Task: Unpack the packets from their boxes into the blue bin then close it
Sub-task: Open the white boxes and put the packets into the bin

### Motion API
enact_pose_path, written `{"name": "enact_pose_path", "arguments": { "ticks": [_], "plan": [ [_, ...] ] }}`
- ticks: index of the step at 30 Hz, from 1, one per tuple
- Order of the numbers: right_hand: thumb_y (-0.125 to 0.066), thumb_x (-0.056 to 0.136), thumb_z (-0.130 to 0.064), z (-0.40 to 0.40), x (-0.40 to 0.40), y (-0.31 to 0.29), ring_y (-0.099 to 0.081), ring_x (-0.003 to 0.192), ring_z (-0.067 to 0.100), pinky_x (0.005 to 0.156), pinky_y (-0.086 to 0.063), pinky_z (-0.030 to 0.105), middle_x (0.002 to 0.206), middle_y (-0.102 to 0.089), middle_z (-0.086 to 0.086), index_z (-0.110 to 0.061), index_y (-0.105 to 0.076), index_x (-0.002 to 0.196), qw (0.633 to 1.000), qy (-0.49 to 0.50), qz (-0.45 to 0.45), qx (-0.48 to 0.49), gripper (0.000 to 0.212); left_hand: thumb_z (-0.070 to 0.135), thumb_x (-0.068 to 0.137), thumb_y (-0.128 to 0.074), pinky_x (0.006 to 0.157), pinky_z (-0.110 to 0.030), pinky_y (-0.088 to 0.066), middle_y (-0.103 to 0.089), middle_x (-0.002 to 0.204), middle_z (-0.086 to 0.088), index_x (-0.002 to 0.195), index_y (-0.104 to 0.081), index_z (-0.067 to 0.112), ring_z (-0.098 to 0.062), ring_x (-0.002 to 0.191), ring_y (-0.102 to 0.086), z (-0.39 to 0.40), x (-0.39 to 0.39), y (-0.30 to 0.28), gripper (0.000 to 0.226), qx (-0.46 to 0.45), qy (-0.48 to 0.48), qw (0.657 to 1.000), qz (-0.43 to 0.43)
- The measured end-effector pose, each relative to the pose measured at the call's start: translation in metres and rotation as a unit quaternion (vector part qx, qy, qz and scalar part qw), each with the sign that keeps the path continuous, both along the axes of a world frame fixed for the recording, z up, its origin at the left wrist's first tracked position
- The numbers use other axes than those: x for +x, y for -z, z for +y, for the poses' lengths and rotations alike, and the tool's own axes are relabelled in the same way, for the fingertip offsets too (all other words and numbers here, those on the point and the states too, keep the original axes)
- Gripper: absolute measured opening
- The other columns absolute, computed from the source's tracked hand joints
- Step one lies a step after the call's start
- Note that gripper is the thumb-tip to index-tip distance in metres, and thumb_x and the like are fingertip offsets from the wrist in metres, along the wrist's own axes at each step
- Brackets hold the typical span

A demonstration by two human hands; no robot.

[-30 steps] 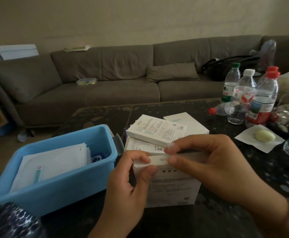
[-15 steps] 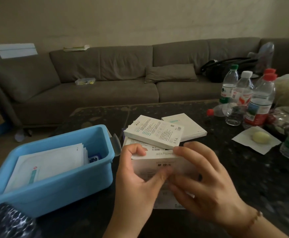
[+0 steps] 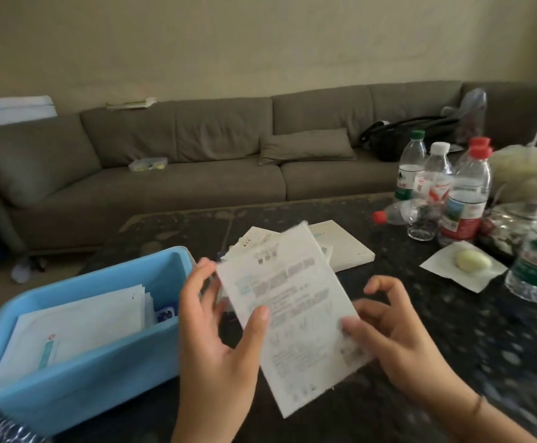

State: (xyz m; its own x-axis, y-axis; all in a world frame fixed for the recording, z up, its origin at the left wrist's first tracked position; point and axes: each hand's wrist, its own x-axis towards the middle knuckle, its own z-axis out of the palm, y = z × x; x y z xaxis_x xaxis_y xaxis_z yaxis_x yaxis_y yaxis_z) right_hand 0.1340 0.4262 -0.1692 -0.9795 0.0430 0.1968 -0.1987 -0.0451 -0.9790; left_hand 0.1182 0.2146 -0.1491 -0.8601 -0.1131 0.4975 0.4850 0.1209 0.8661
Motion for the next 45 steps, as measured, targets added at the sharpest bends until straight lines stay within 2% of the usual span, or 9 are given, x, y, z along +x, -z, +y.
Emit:
{"name": "enact_pose_path", "arguments": {
  "ticks": [3,13,17,23,28,32,35,39,45],
  "plan": [
    [-0.076,0.077,-0.042,-0.007,-0.028,-0.019,-0.065,0.071,0.029,0.052,-0.045,0.034,0.089,-0.074,0.013,-0.027,-0.046,0.102,0.996,0.09,0.004,-0.029,0.042,0.045,0.077,-0.065,0.112,-0.039,-0.034,-0.029,0.158,0.017,0.137,-0.038,0.041,-0.006,0.144,-0.031,-0.004,0.0,0.002,0.067,-0.069,-0.069,0.991,0.09],
    [-0.057,0.089,-0.057,-0.01,-0.134,-0.054,-0.063,0.074,0.008,0.063,-0.054,0.027,0.083,-0.064,-0.011,-0.027,-0.063,0.093,0.883,0.147,-0.1,0.435,0.031,0.04,0.078,-0.063,0.096,-0.035,-0.051,-0.051,0.142,0.012,0.116,-0.061,0.027,-0.017,0.132,-0.05,-0.01,-0.003,0.003,0.04,-0.069,-0.082,0.986,0.124],
    [-0.054,0.093,-0.05,0.024,-0.155,-0.052,-0.06,0.066,0.015,0.063,-0.049,0.028,0.072,-0.065,-0.003,-0.023,-0.067,0.086,0.866,0.241,-0.094,0.427,0.031,0.039,0.078,-0.063,0.092,-0.026,-0.055,-0.054,0.139,0.012,0.11,-0.062,0.028,-0.017,0.129,-0.053,-0.016,-0.006,0.003,0.033,-0.08,-0.083,0.985,0.13],
    [-0.047,0.079,-0.079,0.068,-0.188,-0.004,-0.038,0.135,0.036,0.107,-0.038,0.051,0.144,-0.047,0.013,-0.013,-0.042,0.142,0.782,0.224,-0.316,0.487,0.091,0.038,0.078,-0.064,0.087,-0.015,-0.053,-0.061,0.13,0.015,0.101,-0.065,0.032,-0.012,0.12,-0.06,-0.022,-0.005,0.003,0.025,-0.078,-0.077,0.984,0.142],
    [-0.056,0.072,-0.08,0.055,-0.194,0.011,-0.038,0.134,0.035,0.104,-0.037,0.048,0.144,-0.046,0.013,-0.015,-0.038,0.142,0.749,0.25,-0.311,0.529,0.097,0.036,0.079,-0.063,0.085,-0.016,-0.053,-0.064,0.125,0.016,0.1,-0.065,0.032,-0.012,0.115,-0.062,-0.023,-0.007,0.005,0.021,-0.09,-0.071,0.982,0.147],
    [-0.078,0.07,-0.059,0.059,-0.199,0.01,-0.042,0.129,0.037,0.102,-0.04,0.044,0.143,-0.041,0.018,-0.007,-0.038,0.14,0.805,0.278,-0.323,0.413,0.096,0.036,0.08,-0.063,0.084,-0.016,-0.054,-0.064,0.123,0.016,0.1,-0.065,0.031,-0.012,0.112,-0.064,-0.022,-0.006,0.005,0.021,-0.102,-0.059,0.982,0.148],
    [-0.084,0.074,-0.022,0.071,-0.196,0.006,-0.055,0.115,0.034,0.097,-0.049,0.041,0.135,-0.049,0.017,-0.001,-0.047,0.132,0.889,0.31,-0.311,0.13,0.072,0.036,0.08,-0.063,0.083,-0.017,-0.054,-0.065,0.122,0.015,0.1,-0.065,0.031,-0.013,0.111,-0.064,-0.02,-0.006,0.007,0.02,-0.102,-0.049,0.983,0.147],
    [-0.07,0.082,0.007,0.087,-0.163,0.001,-0.061,0.095,0.029,0.08,-0.056,0.042,0.127,-0.059,0.019,0.0,-0.053,0.128,0.907,0.295,-0.257,-0.158,0.05,0.034,0.081,-0.063,0.082,-0.019,-0.055,-0.066,0.12,0.015,0.1,-0.065,0.032,-0.014,0.11,-0.065,-0.015,-0.006,0.01,0.02,-0.106,-0.026,0.982,0.155],
    [-0.076,0.081,-0.007,0.066,-0.069,-0.047,-0.067,0.093,0.019,0.068,-0.054,0.025,0.111,-0.069,0.005,-0.019,-0.063,0.122,0.937,0.348,-0.002,0.031,0.045,0.052,0.072,-0.075,0.084,-0.023,-0.057,-0.068,0.122,0.013,0.101,-0.069,0.041,-0.015,0.113,-0.066,-0.001,0.002,0.007,0.032,-0.025,0.111,0.993,0.043]
  ]
}}
